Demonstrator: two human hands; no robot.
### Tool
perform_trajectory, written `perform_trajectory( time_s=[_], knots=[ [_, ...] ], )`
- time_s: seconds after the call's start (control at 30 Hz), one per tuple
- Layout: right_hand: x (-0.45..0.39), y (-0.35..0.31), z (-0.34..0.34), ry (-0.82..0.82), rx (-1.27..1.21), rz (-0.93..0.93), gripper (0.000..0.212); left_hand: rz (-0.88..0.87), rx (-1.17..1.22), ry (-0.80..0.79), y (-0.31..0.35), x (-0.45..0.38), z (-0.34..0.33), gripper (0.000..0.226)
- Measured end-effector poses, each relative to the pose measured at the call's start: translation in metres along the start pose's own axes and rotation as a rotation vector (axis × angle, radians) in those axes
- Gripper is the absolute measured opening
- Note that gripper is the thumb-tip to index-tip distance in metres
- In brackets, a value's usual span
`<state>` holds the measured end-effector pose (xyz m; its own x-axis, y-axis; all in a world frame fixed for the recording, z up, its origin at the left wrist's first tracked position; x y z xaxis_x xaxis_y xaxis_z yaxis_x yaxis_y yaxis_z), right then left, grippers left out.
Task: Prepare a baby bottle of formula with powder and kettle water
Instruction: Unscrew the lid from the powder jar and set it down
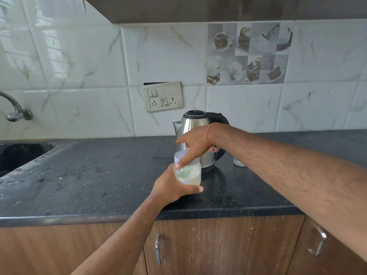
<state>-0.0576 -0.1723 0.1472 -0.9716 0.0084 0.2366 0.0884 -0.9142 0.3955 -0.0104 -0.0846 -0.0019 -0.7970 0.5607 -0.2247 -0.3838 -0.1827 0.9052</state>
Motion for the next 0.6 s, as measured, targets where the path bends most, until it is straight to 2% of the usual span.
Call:
perform_trajectory(
  time_s=[0.07,0.13,0.23,0.33,0.43,0.53,0.6],
  knots=[
    [-0.003,-0.001,-0.001,0.016,0.054,-0.004,0.104,-0.007,0.002,0.000,0.000,0.000,0.000,0.120],
    [-0.004,-0.002,-0.001,0.000,-0.028,0.037,0.095,0.004,0.003,-0.001,0.000,0.001,0.000,0.116],
    [0.004,-0.001,0.001,-0.043,-0.107,0.070,0.102,0.016,0.005,0.005,0.001,0.002,0.000,0.112],
    [0.008,-0.003,0.008,0.018,-0.084,0.012,0.099,0.003,-0.003,-0.006,0.003,0.002,-0.001,0.117],
    [0.002,-0.002,0.009,0.041,-0.095,0.030,0.095,0.005,-0.007,-0.006,0.003,0.002,0.000,0.115],
    [0.004,-0.002,0.006,-0.028,-0.173,0.090,0.111,0.005,-0.007,-0.005,0.002,0.003,0.000,0.113],
    [0.008,-0.003,0.009,-0.016,-0.166,0.080,0.109,0.010,-0.012,0.000,0.002,0.003,0.000,0.116]
  ],
)
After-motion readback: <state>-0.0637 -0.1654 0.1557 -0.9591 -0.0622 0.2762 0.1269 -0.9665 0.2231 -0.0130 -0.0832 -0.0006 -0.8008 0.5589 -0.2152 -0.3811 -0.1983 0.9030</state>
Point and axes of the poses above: each hand's wrist, its own x-axis away from the middle knuckle, its own z-axis out of the back of the hand, y = z × x, the point moved 8 cm from there along -x, towards the middle knuckle, and after that the axes turned 15 degrees about x, right-handed, at the moved point
